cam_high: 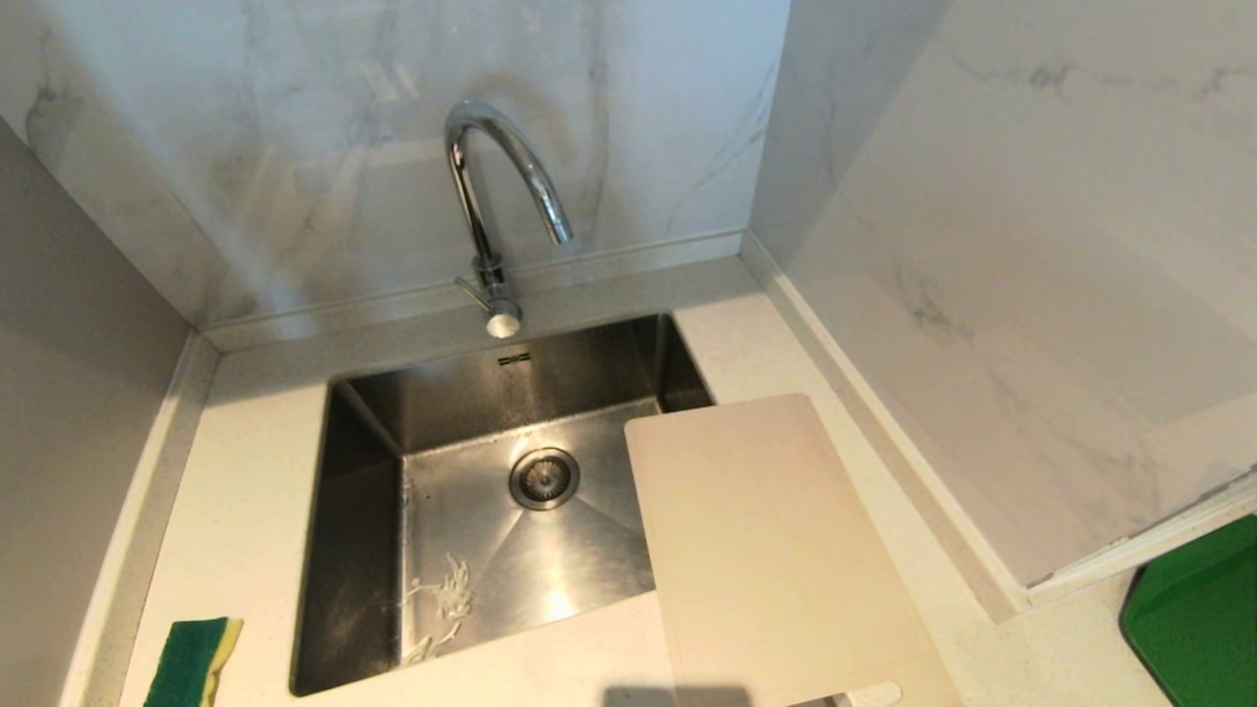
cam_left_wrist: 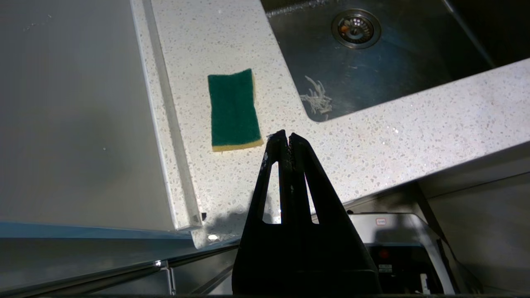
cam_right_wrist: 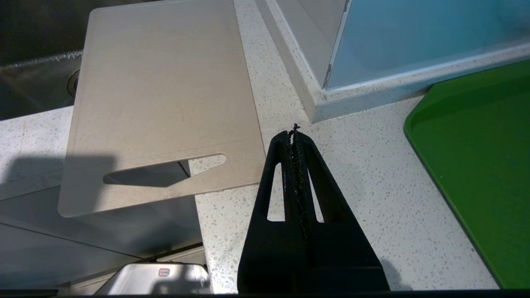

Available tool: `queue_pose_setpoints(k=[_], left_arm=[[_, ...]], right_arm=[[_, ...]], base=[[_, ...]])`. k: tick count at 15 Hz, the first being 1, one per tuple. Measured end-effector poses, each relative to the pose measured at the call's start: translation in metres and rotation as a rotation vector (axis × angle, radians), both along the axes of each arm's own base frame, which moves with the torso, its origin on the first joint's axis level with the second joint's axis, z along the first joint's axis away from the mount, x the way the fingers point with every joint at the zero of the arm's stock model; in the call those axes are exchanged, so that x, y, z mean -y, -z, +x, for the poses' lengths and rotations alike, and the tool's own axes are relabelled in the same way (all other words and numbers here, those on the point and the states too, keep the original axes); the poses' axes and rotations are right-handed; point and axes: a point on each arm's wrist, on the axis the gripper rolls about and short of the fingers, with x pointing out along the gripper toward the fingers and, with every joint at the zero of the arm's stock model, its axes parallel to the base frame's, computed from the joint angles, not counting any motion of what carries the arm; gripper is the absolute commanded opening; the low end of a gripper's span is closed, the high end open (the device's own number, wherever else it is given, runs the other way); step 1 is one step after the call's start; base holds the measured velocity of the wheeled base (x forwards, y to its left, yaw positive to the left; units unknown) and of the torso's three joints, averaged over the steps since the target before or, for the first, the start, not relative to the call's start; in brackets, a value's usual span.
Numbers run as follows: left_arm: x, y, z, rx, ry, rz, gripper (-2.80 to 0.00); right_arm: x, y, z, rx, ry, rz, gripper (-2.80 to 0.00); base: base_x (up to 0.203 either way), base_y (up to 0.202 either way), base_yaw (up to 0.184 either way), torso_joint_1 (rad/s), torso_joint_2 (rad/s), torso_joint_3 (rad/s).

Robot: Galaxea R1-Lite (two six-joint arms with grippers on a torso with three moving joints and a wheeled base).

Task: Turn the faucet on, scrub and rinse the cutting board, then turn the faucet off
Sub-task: Turn on the tap

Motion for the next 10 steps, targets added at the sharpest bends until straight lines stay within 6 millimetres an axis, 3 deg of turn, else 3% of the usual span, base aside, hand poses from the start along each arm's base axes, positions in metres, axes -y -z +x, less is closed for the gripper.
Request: queue_pose_setpoints(k=[5, 10], left_arm=[[0.0, -0.007, -0.003, 0.014, -0.006, 0.004, -2.8], [0.0, -0.085, -0.008, 0.104, 0.016, 0.039, -2.8]], right_arm=[[0.0, 0.0, 0.0, 0.0, 0.0, 0.0, -2.8], [0.0, 0.0, 0.0, 0.0, 0.0, 0.0, -2.8]], base=[[0.0, 0.0, 0.0, 0.0, 0.0, 0.0], [0.0, 0.0, 0.0, 0.0, 0.0, 0.0]])
